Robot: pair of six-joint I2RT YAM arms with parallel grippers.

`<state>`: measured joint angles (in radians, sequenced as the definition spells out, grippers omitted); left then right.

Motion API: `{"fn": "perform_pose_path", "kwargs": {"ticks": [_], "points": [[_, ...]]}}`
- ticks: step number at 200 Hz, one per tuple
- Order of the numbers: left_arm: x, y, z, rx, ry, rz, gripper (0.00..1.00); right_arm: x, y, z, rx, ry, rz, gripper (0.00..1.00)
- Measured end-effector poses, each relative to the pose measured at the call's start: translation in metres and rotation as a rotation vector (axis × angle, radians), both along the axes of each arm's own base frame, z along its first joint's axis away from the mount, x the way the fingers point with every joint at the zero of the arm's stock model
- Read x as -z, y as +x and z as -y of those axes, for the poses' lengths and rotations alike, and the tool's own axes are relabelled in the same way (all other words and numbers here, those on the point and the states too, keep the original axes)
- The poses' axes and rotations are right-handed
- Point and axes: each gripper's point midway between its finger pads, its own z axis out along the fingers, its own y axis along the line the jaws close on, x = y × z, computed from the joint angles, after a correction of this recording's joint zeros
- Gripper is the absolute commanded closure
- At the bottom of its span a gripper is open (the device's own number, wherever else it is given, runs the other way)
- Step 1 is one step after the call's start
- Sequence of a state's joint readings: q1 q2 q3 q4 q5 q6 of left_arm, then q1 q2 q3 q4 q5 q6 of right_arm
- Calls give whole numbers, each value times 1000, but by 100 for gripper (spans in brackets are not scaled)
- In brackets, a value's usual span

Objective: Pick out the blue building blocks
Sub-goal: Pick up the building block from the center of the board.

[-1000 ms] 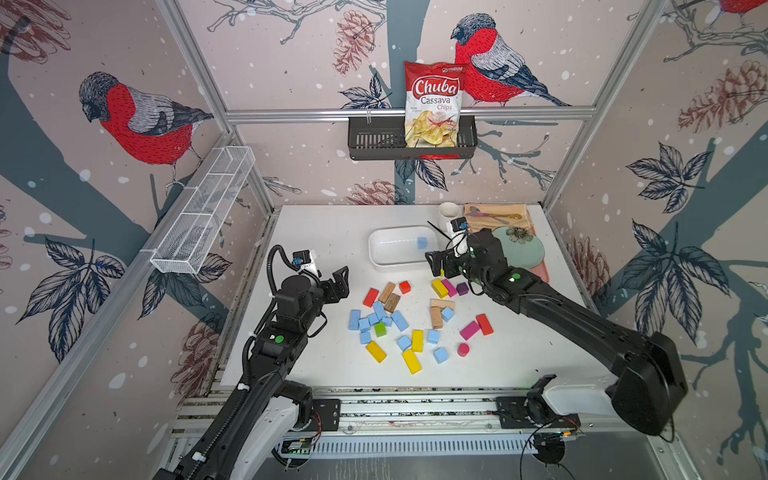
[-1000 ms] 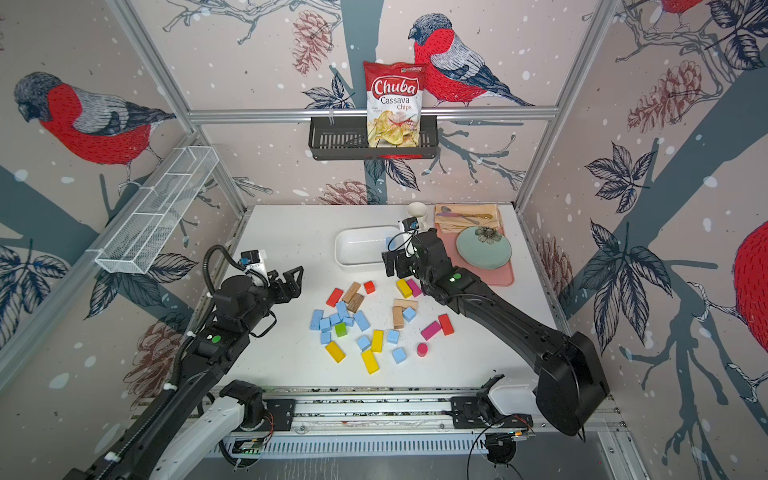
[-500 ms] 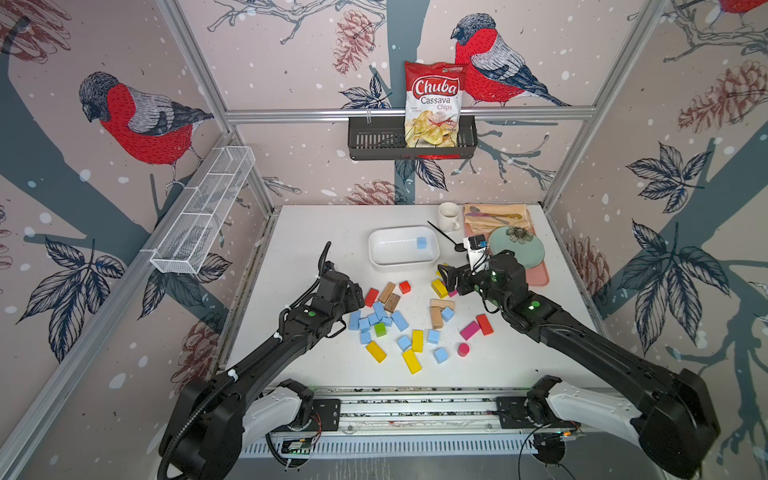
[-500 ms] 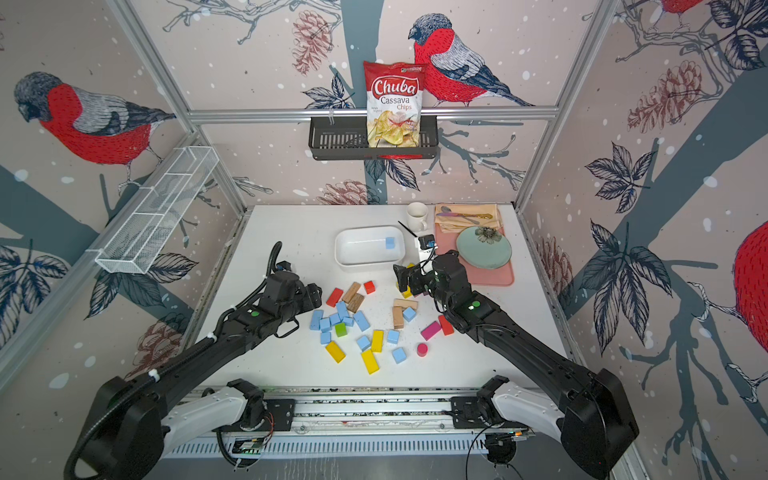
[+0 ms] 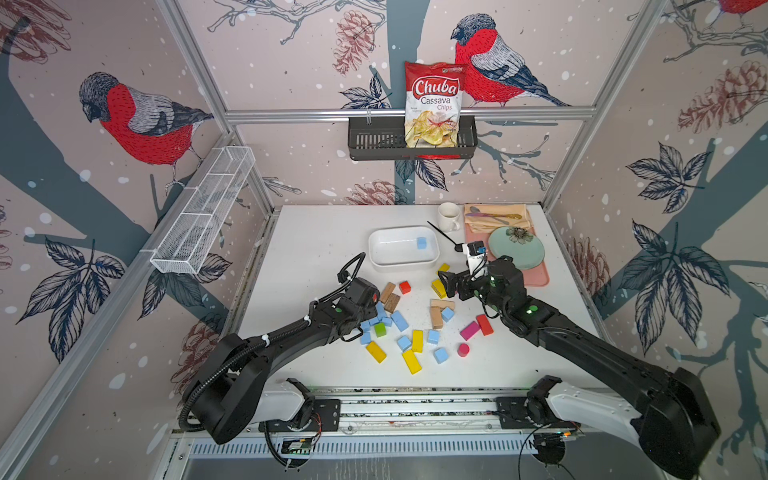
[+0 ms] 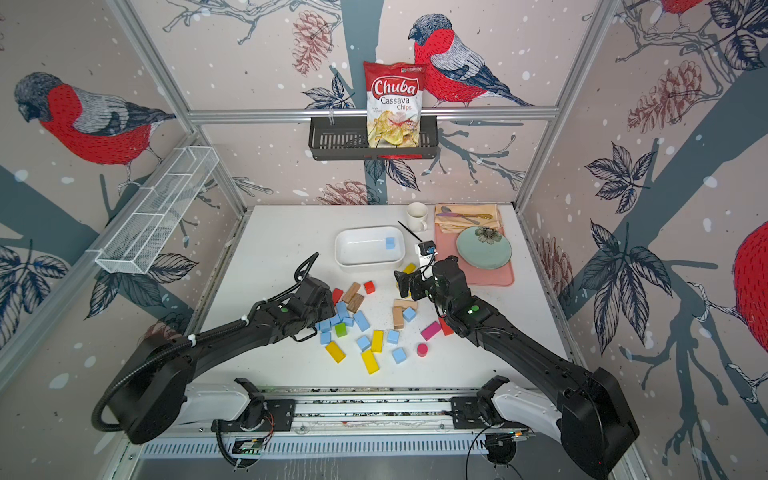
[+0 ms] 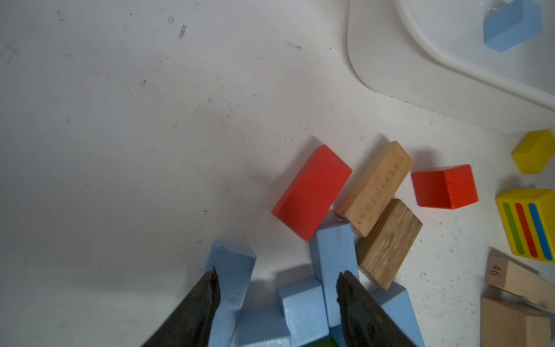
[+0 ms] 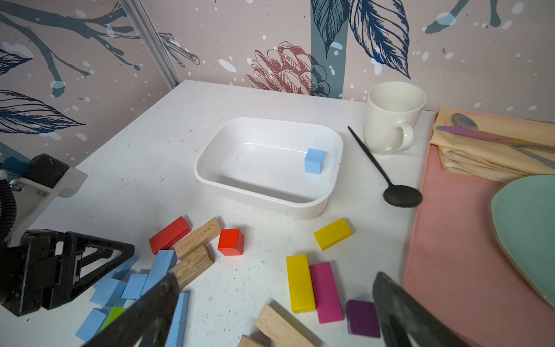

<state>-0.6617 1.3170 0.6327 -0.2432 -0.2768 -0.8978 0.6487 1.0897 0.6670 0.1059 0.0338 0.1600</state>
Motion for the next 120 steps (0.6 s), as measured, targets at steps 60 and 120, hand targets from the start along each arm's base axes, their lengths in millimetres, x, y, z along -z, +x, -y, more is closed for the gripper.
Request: {"fn": "perform_pose_path", "kwargs": {"ticks": [60,120], "points": [[15,-26,0,-41,41,-59,44,2,3,-2,0,1,2,0],[22,-28,2,-59,65,-65,52,3,3,-2,0,-2,-2,0]]}}
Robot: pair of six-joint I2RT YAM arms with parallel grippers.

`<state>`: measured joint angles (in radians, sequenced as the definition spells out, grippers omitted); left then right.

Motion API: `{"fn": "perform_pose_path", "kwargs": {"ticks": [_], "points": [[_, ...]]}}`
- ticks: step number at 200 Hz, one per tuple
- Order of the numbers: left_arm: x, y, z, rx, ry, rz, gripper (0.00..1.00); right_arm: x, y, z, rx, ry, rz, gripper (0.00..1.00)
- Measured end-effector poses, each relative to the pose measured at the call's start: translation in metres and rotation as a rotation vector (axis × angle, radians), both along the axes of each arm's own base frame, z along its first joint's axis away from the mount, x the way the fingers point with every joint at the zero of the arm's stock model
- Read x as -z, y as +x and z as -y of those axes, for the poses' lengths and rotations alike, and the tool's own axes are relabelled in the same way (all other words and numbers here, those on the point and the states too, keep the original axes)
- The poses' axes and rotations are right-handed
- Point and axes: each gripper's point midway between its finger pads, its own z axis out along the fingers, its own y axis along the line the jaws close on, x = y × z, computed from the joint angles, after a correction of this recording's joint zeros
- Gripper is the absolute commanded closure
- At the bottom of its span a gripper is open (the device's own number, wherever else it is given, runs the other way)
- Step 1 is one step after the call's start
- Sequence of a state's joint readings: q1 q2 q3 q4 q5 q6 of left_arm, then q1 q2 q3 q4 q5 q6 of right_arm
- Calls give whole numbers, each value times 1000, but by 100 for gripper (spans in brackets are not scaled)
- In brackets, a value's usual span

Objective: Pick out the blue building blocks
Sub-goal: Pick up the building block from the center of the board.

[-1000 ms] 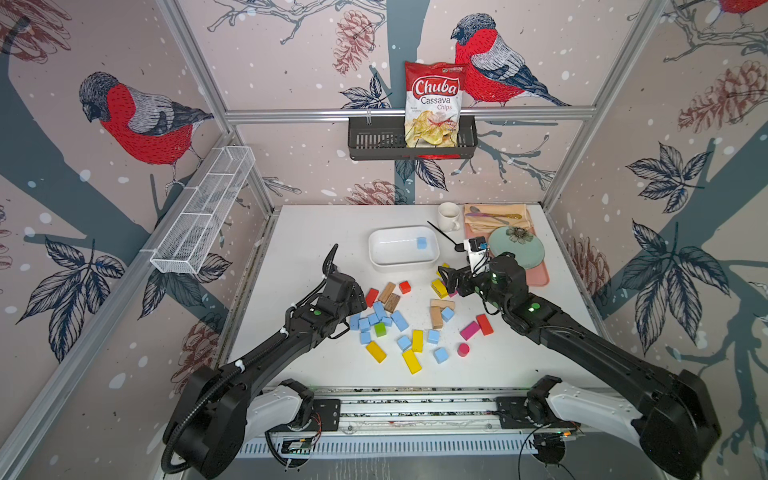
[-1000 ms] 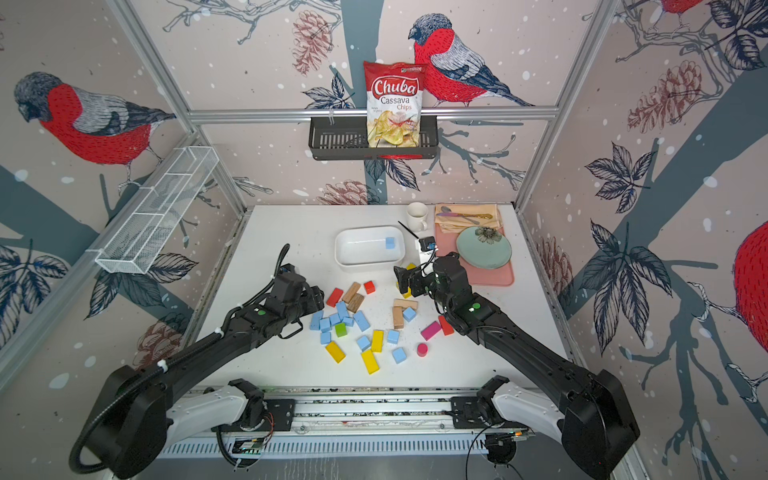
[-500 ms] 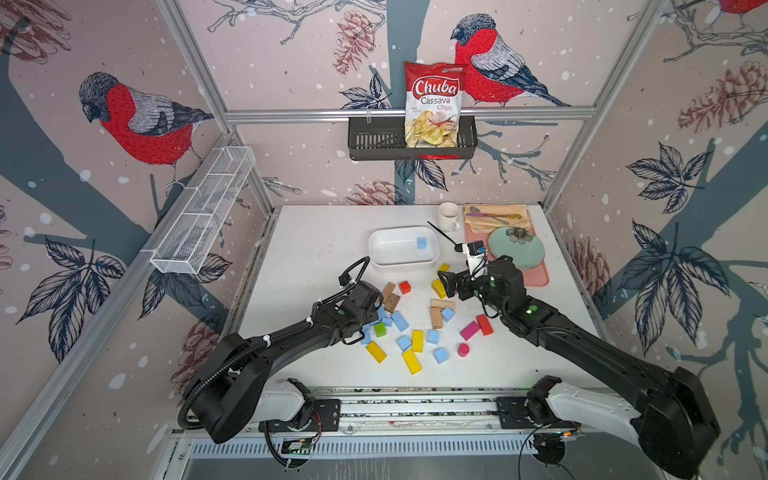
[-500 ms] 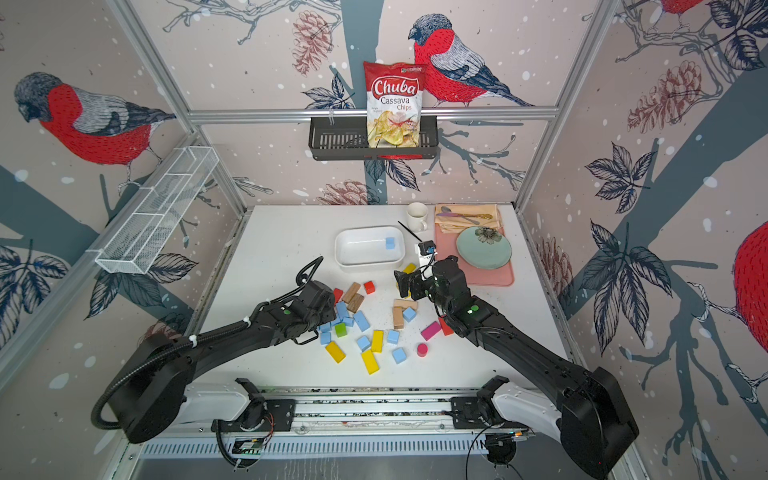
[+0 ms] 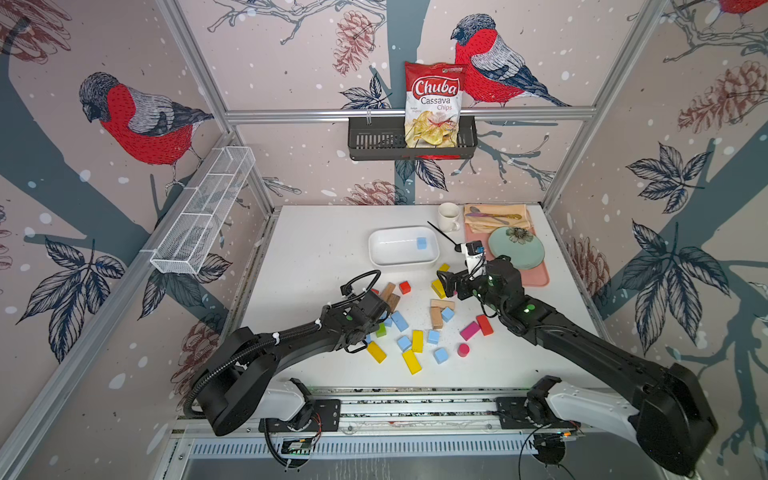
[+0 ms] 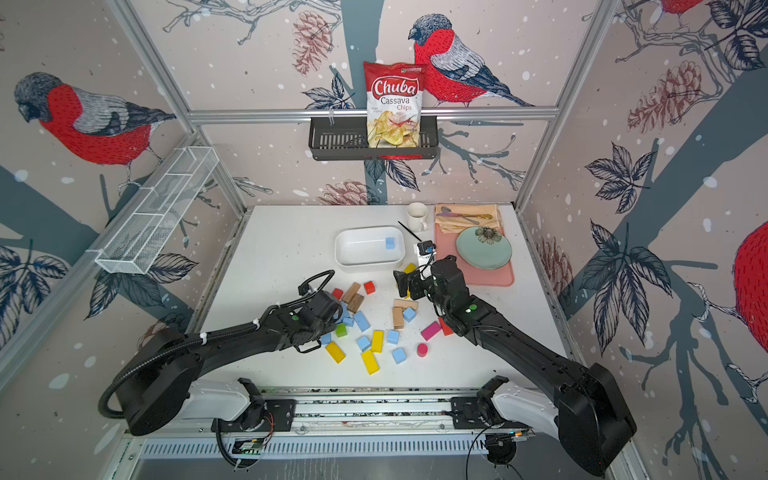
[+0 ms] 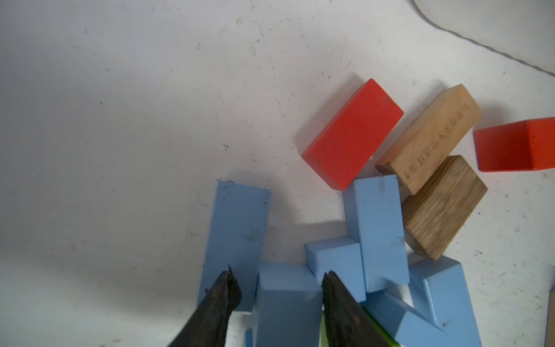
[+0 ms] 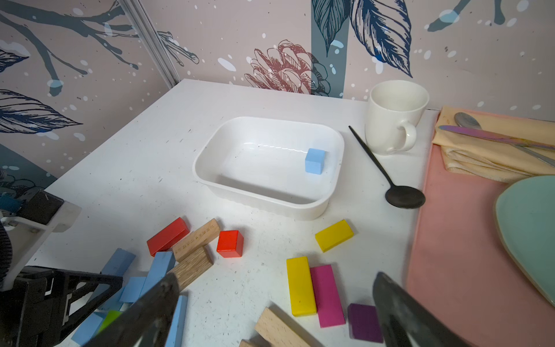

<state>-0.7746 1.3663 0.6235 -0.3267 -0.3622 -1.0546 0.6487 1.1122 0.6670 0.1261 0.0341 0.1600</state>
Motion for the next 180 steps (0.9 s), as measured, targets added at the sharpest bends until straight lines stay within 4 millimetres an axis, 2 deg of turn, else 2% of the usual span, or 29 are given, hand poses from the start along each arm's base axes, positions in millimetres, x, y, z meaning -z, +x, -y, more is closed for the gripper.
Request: {"fn": "perform_pose_path", "kwargs": {"ticks": [180], "points": [[1,6,11,72,114,-23,57,11,-2,6,20,-17,-14,0]]}}
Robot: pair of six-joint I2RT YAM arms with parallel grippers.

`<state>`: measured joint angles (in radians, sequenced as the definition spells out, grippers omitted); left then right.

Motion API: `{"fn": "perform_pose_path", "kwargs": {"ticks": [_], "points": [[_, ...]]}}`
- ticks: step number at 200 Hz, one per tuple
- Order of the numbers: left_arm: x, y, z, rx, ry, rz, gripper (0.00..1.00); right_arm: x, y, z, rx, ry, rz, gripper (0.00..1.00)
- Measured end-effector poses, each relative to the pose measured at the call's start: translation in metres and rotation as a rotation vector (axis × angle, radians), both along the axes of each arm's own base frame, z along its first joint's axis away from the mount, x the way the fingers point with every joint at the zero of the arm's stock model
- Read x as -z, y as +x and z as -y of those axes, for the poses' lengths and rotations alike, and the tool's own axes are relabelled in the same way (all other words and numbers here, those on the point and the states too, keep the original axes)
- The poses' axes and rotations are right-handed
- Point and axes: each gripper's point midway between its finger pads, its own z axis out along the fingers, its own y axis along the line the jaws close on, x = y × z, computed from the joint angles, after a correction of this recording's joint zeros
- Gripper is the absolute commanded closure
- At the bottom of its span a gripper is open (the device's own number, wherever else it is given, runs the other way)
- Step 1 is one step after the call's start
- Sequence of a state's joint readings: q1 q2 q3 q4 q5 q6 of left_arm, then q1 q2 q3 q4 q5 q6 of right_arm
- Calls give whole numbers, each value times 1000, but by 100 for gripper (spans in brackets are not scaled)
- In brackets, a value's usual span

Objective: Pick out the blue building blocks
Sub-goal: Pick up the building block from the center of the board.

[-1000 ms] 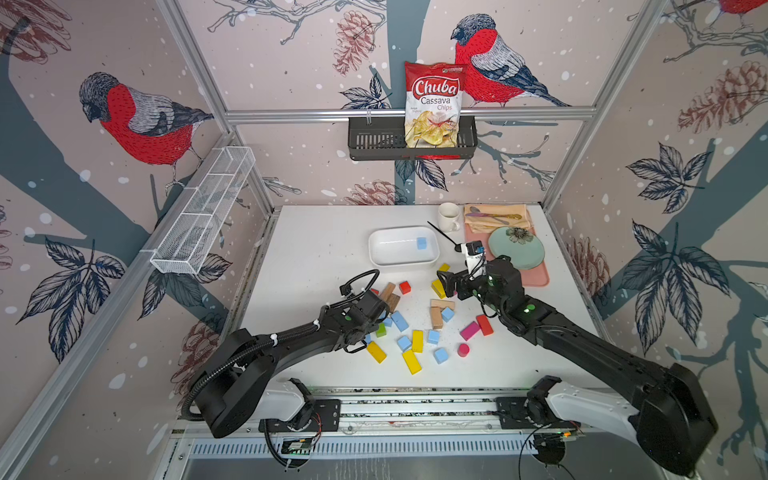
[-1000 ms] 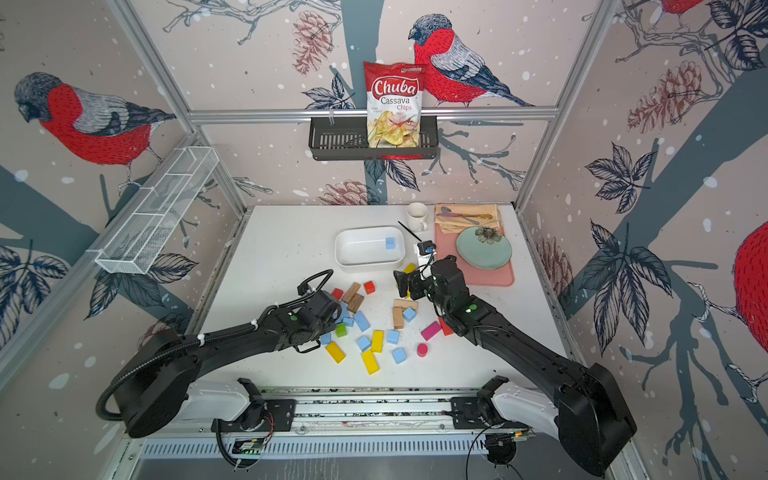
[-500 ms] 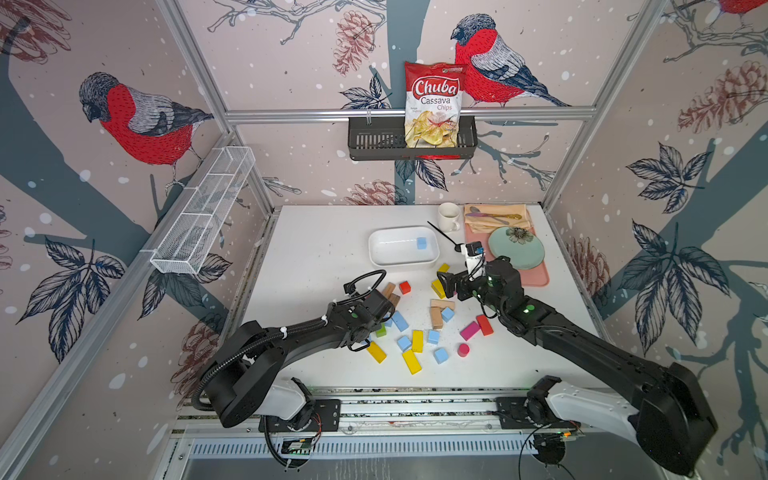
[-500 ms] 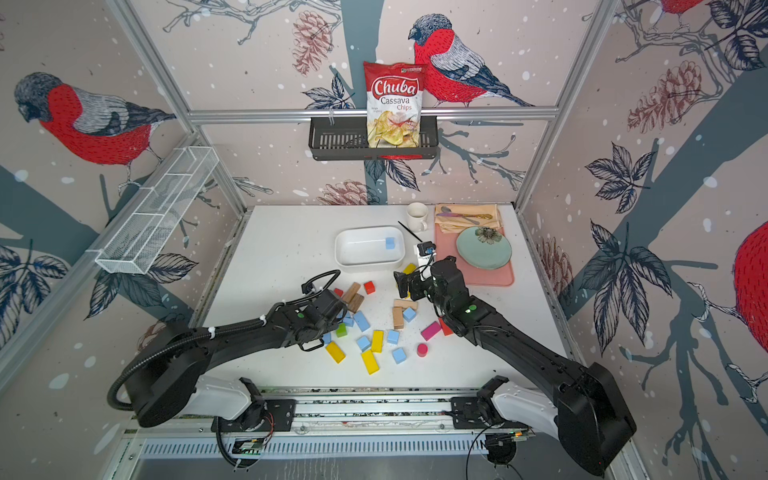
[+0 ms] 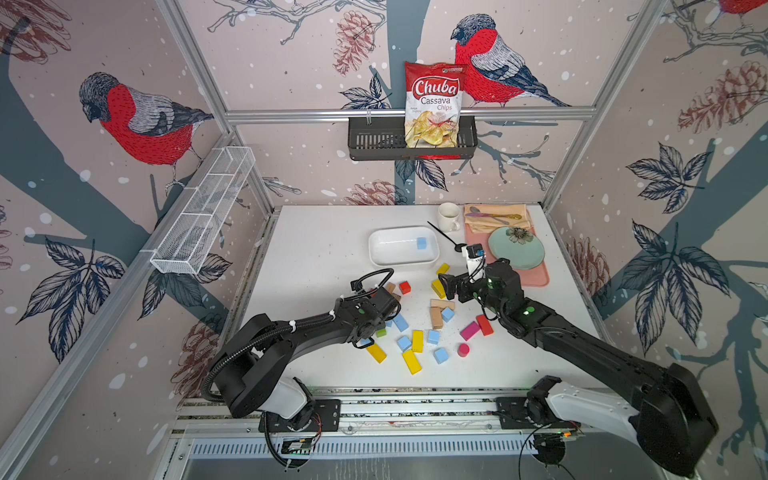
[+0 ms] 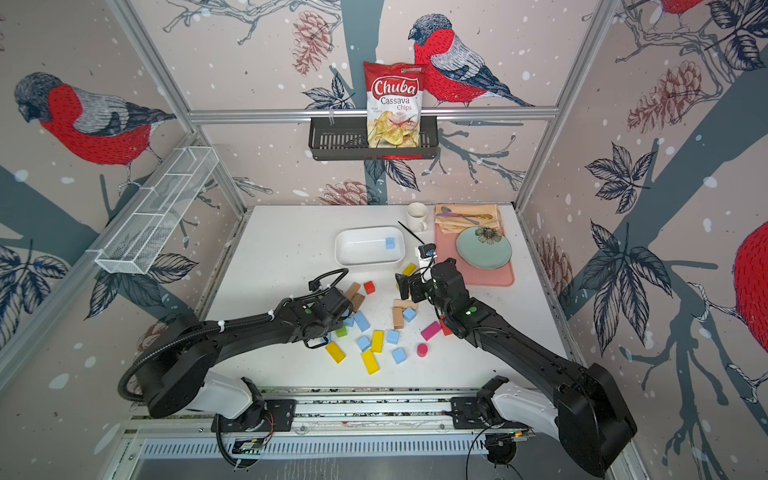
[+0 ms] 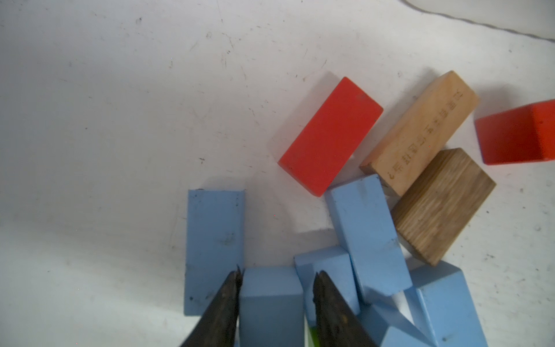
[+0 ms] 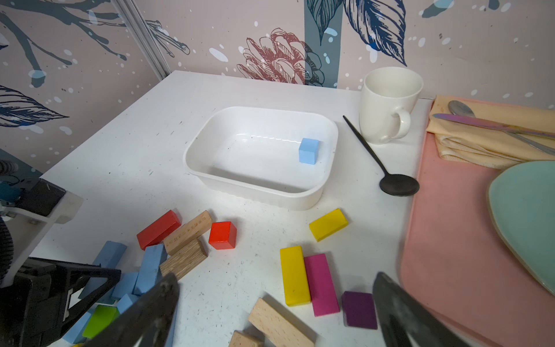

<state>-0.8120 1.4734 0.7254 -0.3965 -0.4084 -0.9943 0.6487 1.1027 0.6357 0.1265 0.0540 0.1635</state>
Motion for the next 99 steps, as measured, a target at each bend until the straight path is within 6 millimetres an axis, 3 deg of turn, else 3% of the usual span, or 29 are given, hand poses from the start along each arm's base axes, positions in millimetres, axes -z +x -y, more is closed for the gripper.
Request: {"fn": "perform_pose_path", "kwargs": {"ticks": [99], "points": [[4,0,-2,18,39,-5,72,2,0,3,15,-6,2,0]]}}
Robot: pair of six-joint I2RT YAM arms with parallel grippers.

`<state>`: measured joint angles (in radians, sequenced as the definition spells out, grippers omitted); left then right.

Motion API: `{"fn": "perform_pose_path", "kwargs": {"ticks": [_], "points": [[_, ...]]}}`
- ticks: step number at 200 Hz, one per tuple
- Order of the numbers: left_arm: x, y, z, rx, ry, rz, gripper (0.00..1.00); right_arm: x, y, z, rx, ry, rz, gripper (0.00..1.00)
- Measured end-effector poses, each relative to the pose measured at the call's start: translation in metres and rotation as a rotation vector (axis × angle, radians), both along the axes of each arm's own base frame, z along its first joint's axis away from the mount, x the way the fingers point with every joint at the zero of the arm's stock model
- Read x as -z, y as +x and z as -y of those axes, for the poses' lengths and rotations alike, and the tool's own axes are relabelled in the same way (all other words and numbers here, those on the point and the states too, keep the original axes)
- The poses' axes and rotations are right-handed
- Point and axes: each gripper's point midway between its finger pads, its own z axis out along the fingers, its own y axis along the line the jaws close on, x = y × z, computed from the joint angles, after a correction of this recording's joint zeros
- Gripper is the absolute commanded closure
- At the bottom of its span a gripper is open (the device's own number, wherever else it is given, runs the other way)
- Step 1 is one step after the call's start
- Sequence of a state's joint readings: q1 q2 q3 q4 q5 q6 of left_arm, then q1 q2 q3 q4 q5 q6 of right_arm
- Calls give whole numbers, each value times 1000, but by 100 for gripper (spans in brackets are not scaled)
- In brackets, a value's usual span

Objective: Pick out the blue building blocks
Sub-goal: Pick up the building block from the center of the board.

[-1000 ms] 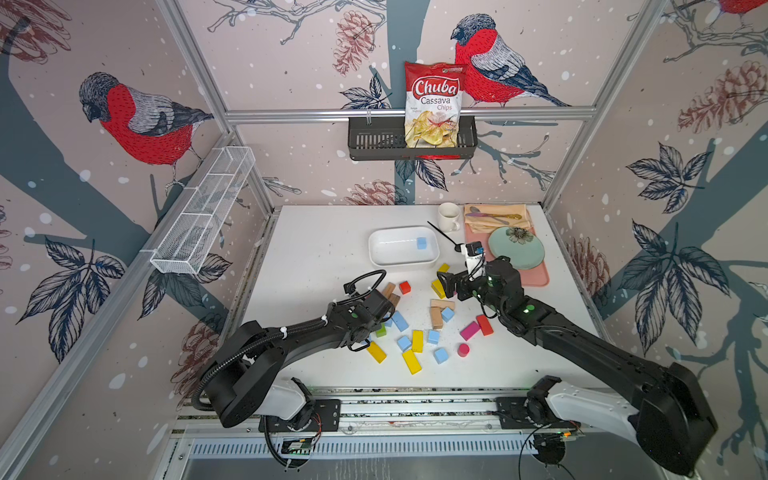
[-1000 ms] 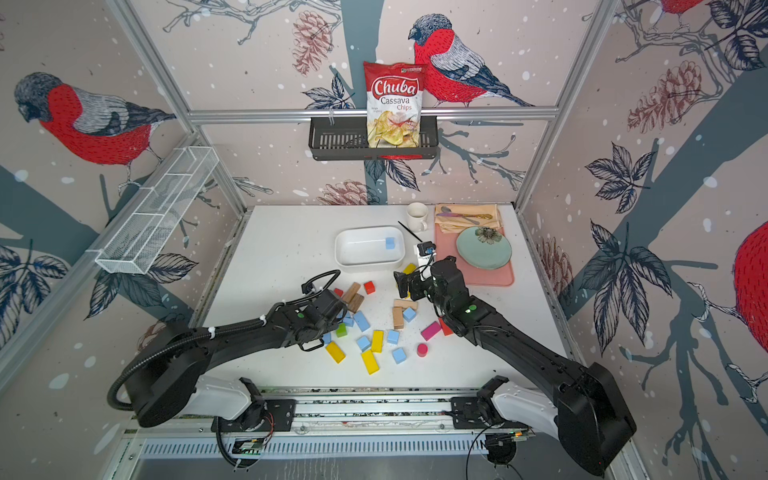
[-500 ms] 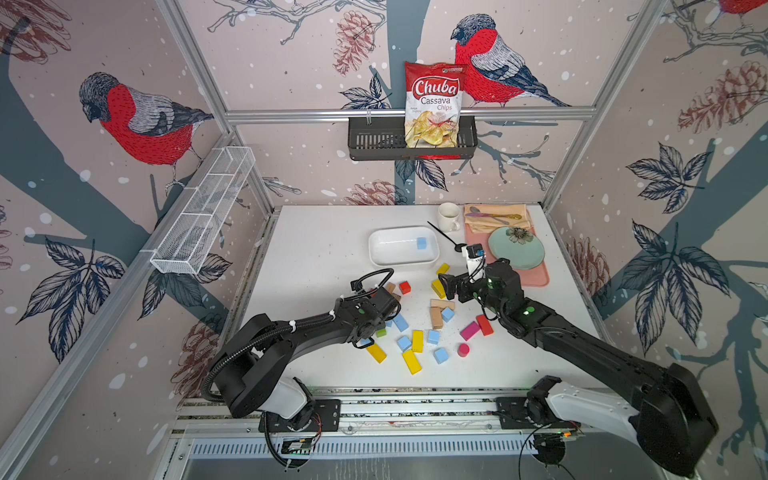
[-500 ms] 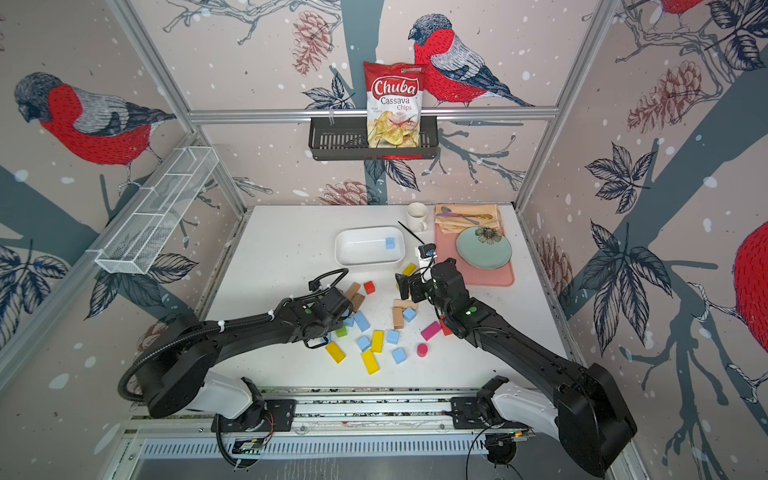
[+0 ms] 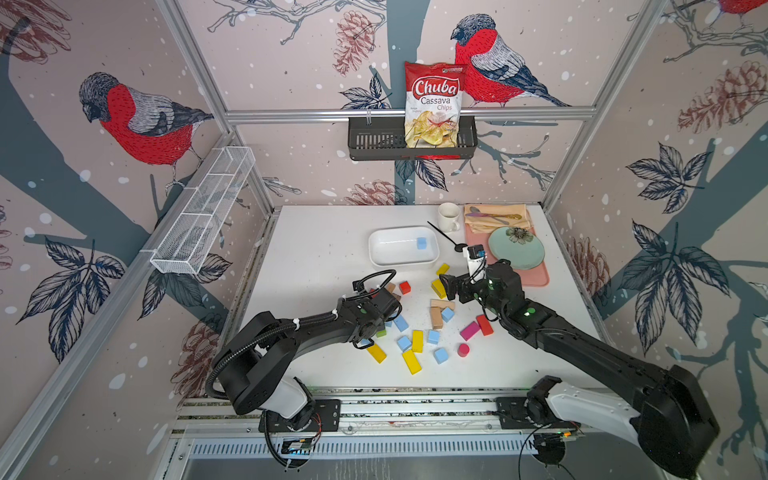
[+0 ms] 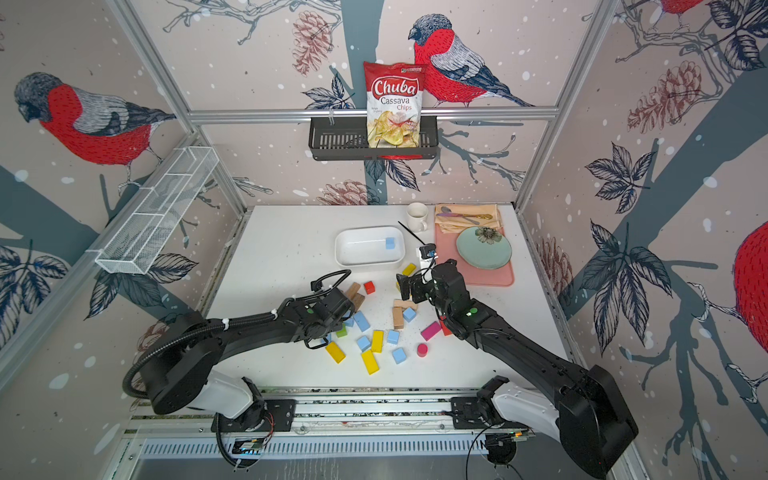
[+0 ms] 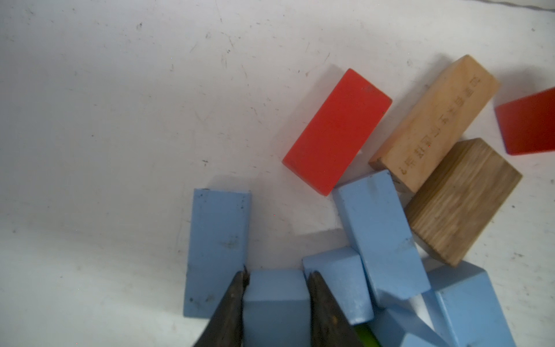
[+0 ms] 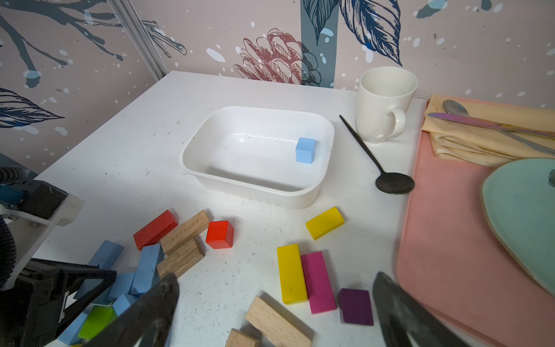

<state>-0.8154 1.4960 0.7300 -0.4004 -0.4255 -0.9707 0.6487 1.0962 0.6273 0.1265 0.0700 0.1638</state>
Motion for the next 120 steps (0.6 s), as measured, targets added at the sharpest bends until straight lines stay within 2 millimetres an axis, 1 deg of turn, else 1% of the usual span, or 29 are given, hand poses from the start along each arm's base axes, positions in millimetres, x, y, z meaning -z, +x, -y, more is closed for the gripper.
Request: {"fn": "perform_pose_path", "kwargs": {"ticks": [26,49,85,120], "points": [[-2,1,1,3,-3,6,84,-1,0,0,2,1,1,0],[-8,3,2,7,-11,22,91,-2,0,1,2,4,4,0],[-32,18,7,2,-12,93,92,-4,0,1,4,9,7,0],[-44,26,5,-2,22,128,92,-6,0,0,11,23,2,0]]}}
